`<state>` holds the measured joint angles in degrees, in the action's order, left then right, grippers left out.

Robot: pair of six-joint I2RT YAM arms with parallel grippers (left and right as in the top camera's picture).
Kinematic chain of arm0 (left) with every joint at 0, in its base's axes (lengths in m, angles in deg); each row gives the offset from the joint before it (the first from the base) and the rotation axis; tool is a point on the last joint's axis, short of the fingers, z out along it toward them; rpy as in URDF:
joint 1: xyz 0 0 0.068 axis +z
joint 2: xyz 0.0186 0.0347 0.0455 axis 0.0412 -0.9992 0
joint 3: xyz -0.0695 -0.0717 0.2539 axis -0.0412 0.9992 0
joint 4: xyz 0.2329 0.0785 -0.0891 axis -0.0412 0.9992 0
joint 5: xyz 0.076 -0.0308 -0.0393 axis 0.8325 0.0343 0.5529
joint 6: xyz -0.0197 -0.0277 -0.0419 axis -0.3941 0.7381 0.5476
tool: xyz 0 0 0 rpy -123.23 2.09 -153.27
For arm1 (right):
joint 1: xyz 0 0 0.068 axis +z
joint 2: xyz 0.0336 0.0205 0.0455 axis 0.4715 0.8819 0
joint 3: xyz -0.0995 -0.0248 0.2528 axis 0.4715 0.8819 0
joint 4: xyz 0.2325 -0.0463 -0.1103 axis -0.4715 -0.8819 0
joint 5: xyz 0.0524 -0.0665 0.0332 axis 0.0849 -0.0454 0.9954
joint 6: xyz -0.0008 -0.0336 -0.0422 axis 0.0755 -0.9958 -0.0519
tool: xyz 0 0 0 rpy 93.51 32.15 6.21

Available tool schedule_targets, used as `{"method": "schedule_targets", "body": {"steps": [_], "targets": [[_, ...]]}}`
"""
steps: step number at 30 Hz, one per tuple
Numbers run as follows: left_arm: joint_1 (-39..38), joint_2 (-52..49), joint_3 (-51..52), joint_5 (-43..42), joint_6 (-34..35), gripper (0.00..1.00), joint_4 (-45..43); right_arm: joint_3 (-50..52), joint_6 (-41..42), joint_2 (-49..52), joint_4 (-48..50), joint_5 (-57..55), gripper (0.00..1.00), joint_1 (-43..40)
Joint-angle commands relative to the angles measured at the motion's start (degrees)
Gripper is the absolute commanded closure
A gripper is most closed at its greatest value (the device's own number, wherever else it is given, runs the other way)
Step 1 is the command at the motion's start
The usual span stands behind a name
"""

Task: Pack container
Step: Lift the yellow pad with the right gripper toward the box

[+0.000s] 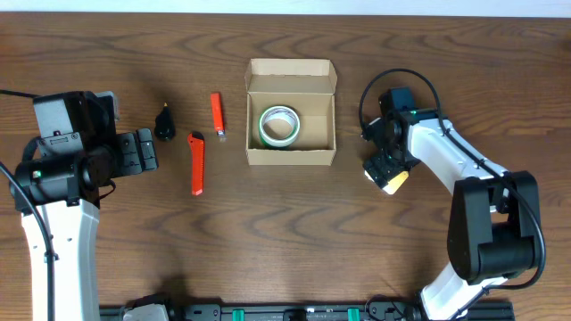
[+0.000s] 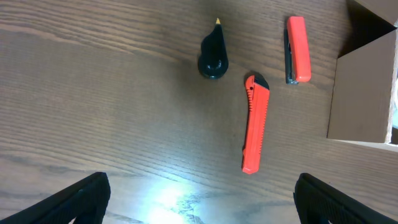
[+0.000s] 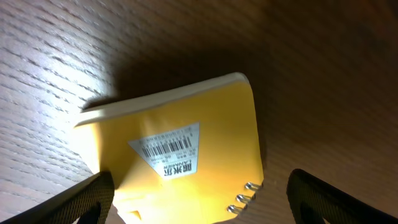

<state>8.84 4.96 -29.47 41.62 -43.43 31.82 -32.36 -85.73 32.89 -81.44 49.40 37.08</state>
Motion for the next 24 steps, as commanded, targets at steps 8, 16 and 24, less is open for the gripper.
{"method": "schedule_targets", "body": {"steps": [8, 16, 24], "targets": [[0.24, 0.02, -1.14, 0.39, -0.61, 0.05, 0.15, -4.59, -2.67, 3.3, -1.99, 3.52, 0.07, -0.31], [0.24, 0.02, -1.14, 0.39, -0.61, 0.05, 0.17, -4.57, -3.45, 3.37, -3.39, 3.3, 0.06, -0.26], [0.24, 0.02, -1.14, 0.39, -0.61, 0.05, 0.15, -4.57, -6.82, 3.37, -5.73, 6.54, 0.05, -0.2]]}}
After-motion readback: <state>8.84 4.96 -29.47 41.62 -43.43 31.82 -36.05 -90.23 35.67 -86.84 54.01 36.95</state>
